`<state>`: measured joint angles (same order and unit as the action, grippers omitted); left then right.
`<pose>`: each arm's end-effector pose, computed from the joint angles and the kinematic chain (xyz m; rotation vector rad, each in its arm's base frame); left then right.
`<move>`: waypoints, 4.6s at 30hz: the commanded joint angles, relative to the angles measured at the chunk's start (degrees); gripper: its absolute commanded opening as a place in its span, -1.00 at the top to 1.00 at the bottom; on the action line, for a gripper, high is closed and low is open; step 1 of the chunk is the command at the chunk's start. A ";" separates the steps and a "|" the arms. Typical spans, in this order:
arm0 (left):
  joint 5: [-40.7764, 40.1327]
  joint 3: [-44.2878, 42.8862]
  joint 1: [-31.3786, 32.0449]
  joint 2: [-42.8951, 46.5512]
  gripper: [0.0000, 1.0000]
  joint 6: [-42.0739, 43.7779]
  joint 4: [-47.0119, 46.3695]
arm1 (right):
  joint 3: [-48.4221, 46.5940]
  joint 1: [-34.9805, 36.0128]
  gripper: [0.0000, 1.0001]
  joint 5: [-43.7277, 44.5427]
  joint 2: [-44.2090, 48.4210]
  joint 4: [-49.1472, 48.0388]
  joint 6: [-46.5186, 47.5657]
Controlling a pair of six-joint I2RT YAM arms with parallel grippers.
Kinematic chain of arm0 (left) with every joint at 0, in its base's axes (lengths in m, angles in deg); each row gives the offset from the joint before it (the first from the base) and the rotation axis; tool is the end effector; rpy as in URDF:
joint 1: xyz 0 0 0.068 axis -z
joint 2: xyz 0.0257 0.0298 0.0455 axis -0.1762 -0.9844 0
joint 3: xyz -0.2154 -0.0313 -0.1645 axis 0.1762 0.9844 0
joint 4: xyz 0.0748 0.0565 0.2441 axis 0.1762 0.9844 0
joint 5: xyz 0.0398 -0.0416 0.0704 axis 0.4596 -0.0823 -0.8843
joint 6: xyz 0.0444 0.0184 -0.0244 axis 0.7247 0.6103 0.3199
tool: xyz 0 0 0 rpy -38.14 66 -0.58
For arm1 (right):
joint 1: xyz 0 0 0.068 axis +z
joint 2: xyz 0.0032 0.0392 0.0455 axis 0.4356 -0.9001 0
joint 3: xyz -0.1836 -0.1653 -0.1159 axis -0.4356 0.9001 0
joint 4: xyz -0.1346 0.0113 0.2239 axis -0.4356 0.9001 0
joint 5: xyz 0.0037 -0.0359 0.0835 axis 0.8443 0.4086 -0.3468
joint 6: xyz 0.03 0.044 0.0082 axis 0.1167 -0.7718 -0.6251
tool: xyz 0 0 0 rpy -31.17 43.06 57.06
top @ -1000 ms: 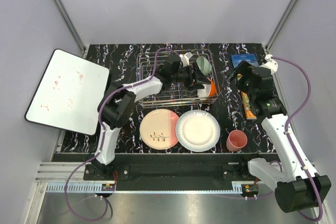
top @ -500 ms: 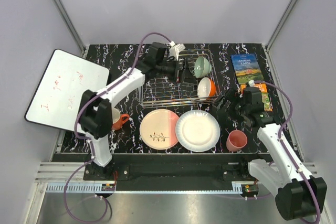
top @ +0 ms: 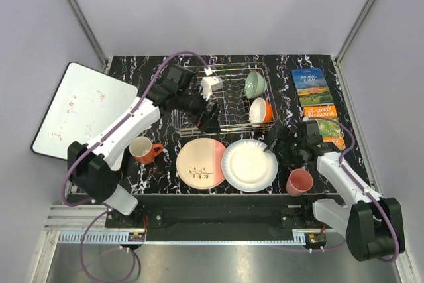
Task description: Load the mixed dishes into the dish rack
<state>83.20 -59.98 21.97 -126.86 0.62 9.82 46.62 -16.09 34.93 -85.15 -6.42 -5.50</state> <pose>0.2677 -0.1931 0.3374 1.0733 2.1772 -0.9752 0.1861 0.0402 0.1880 0.5974 2.5582 0.6192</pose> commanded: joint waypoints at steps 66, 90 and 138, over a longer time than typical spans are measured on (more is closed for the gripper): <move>-24.31 -13.46 -18.67 -12.41 -0.98 -1.36 5.71 | -23.63 20.85 1.00 12.84 7.43 6.73 13.41; -23.88 -10.82 -19.99 -19.25 -0.98 -3.47 4.57 | -53.95 21.11 1.00 19.08 -19.28 -30.35 64.47; -18.60 -11.00 -15.42 -22.87 0.65 15.51 4.57 | -57.04 12.33 1.00 1.41 -31.59 -34.14 91.38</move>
<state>62.85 -70.17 5.97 -151.95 10.74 14.06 -8.78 -3.21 38.51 -119.88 -32.54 83.02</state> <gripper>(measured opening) 0.362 0.029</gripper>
